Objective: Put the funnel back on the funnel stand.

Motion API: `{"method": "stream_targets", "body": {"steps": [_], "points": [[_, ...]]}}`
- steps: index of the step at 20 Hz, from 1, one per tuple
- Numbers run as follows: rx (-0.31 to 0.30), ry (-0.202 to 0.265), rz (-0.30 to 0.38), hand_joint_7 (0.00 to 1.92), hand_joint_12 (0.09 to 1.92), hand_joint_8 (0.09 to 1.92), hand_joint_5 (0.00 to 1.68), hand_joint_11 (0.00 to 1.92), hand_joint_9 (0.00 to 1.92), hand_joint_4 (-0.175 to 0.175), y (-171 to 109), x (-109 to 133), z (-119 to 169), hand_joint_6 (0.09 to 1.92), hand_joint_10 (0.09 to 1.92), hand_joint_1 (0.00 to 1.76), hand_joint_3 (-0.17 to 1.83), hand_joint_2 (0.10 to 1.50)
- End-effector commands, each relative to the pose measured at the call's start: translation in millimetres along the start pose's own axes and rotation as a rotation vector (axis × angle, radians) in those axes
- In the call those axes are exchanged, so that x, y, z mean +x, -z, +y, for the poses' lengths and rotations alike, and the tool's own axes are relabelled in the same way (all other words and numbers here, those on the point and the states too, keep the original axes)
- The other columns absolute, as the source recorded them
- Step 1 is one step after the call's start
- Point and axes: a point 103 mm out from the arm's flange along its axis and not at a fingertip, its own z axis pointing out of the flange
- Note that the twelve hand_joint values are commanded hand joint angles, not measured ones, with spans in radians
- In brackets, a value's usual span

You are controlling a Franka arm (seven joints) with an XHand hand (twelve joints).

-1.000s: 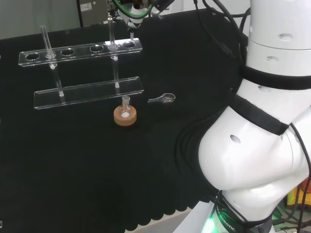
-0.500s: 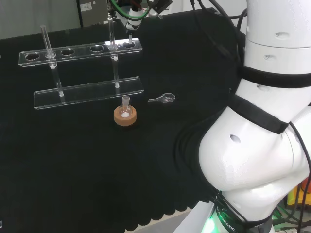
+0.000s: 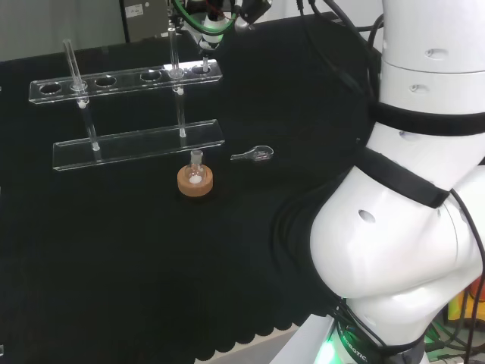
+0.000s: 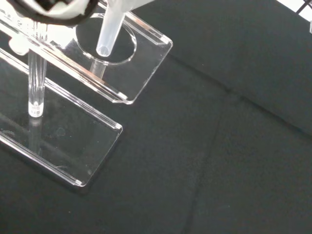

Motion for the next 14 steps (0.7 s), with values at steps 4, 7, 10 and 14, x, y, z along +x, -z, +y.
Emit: {"method": "stream_targets", "body": {"steps": [4, 7, 10, 14], "points": [[-0.002, -0.008, 0.005, 0.48, 1.3, 0.74, 0.53, 0.37, 0.9, -0.039, 4.4, -2.2, 2.6, 0.71, 0.69, 0.83, 0.61, 0.7], [-0.005, 0.001, 0.007, 0.48, 1.3, 0.74, 0.53, 0.37, 0.9, -0.039, 3.8, -1.6, 3.8, 0.71, 0.69, 0.83, 0.61, 0.7], [0.0, 0.006, 0.009, 0.48, 1.3, 0.74, 0.53, 0.37, 0.9, -0.039, 1.2, 0.3, 5.5, 0.71, 0.69, 0.83, 0.61, 0.7], [0.008, 0.006, -0.003, 0.48, 1.3, 0.74, 0.53, 0.37, 0.9, -0.038, 3.1, 6.1, 7.9, 0.71, 0.69, 0.83, 0.61, 0.7]]}}
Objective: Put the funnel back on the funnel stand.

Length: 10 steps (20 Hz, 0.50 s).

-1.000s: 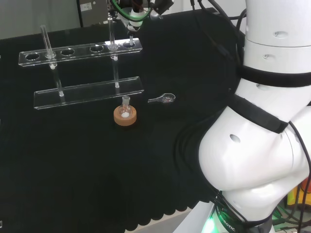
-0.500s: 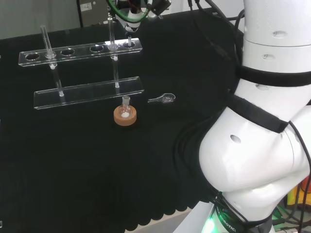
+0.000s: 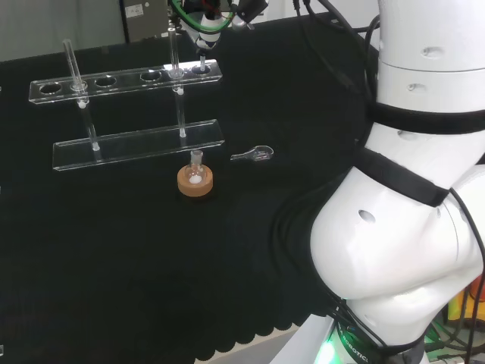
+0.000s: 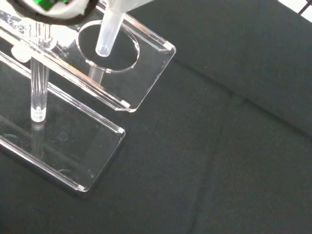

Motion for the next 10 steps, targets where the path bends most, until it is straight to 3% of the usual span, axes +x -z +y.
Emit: {"method": "stream_targets", "body": {"steps": [1, 10], "points": [[0.008, 0.0, -0.014, 0.48, 1.3, 0.74, 0.53, 0.37, 0.9, -0.038, 2.4, 7.8, 2.4, 0.71, 0.69, 0.83, 0.61, 0.7], [0.023, 0.016, -0.01, 0.48, 1.3, 0.74, 0.54, 0.37, 0.9, -0.039, -10.7, 8.3, 11.8, 0.71, 0.69, 0.83, 0.61, 0.7]]}}
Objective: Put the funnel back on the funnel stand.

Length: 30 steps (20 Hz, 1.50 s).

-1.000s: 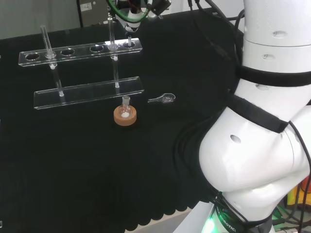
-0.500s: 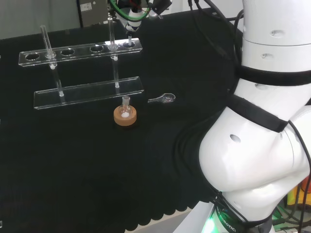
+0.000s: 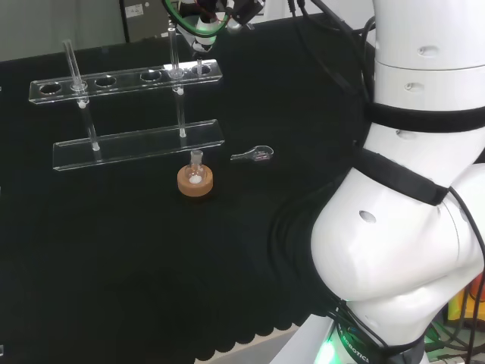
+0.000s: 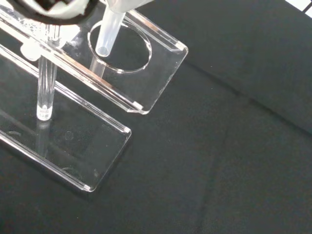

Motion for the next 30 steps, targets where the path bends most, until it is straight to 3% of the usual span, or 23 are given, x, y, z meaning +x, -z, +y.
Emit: {"method": "stream_targets", "body": {"steps": [1, 5, 7, 11, 21, 23, 27, 30], "points": [[0.016, 0.006, 0.0, 0.48, 1.3, 0.74, 0.54, 0.37, 0.9, -0.039, -13.0, -1.3, 8.3, 0.71, 0.69, 0.83, 0.61, 0.7], [0.028, 0.001, -0.004, 0.48, 1.3, 0.74, 0.53, 0.37, 0.88, -0.038, -21.0, -0.1, 12.3, 0.71, 0.68, 0.83, 0.61, 0.7], [0.036, 0.004, -0.006, 0.45, 1.31, 0.74, 0.5, 0.36, 0.78, -0.038, -23.9, 0.4, 13.3, 0.69, 0.66, 0.83, 0.61, 0.7], [0.051, 0.006, -0.001, 0.32, 1.33, 0.76, 0.37, 0.3, 0.59, -0.041, -30.2, -0.3, 14.6, 0.52, 0.67, 0.81, 0.6, 0.69], [0.102, -0.008, 0.009, 0.07, 1.37, 0.71, 0.33, 0.19, 0.32, -0.035, -33.0, 1.6, 13.9, 0.17, 0.71, 0.78, 0.59, 0.67], [0.091, -0.013, 0.018, 0.02, 1.38, 0.66, 0.27, 0.15, 0.23, -0.034, -28.1, 0.5, 11.0, 0.09, 0.74, 0.76, 0.58, 0.66], [0.059, -0.028, 0.022, 0.0, 1.4, 0.44, 0.19, 0.09, 0.1, -0.032, -12.5, -2.4, 0.0, 0.09, 0.76, 0.72, 0.55, 0.66], [0.039, -0.049, 0.019, 0.0, 1.41, 0.39, 0.16, 0.07, 0.07, -0.031, 0.8, -5.7, -13.0, 0.09, 0.77, 0.7, 0.53, 0.66]]}}
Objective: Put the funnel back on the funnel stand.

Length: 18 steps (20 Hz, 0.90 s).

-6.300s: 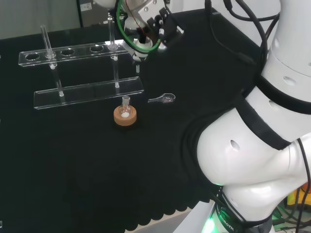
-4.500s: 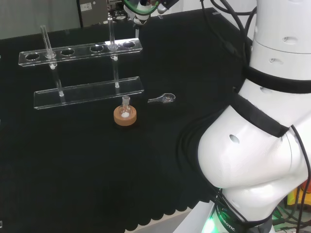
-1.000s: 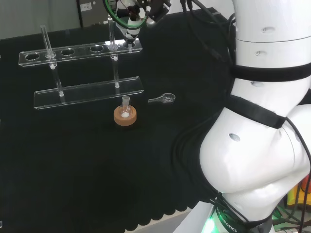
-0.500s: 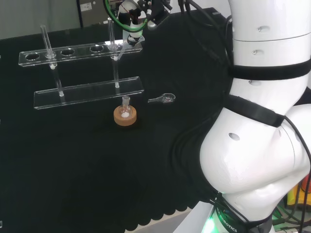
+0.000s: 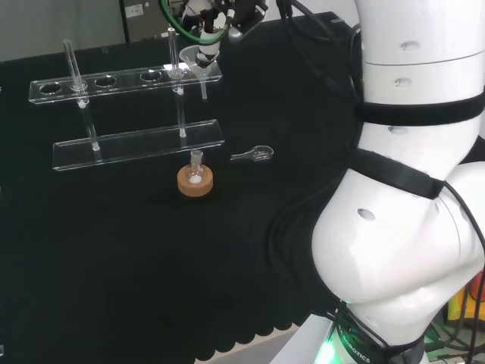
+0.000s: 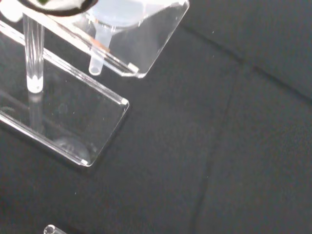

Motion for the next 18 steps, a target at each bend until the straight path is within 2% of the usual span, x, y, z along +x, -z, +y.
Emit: {"method": "stream_targets", "body": {"steps": [1, 5, 12, 18], "points": [[-0.047, -0.036, 0.003, 0.0, 1.41, 0.38, 0.16, 0.07, 0.07, -0.03, 24.3, -5.2, -27.9, 0.09, 0.77, 0.7, 0.52, 0.66], [-0.07, -0.054, 0.009, 0.0, 1.42, 0.39, 0.15, 0.06, 0.07, -0.03, 40.9, -10.7, -52.9, 0.09, 0.78, 0.69, 0.51, 0.66], [-0.112, -0.084, 0.059, 0.0, 1.42, 0.58, 0.19, 0.07, 0.17, -0.03, 50.1, -12.2, -90.4, 0.09, 0.77, 0.69, 0.48, 0.68], [-0.124, -0.099, 0.163, 0.0, 1.42, 0.63, 0.2, 0.09, 0.2, -0.03, 43.3, -16.5, -120.7, 0.09, 0.76, 0.69, 0.48, 0.69]]}}
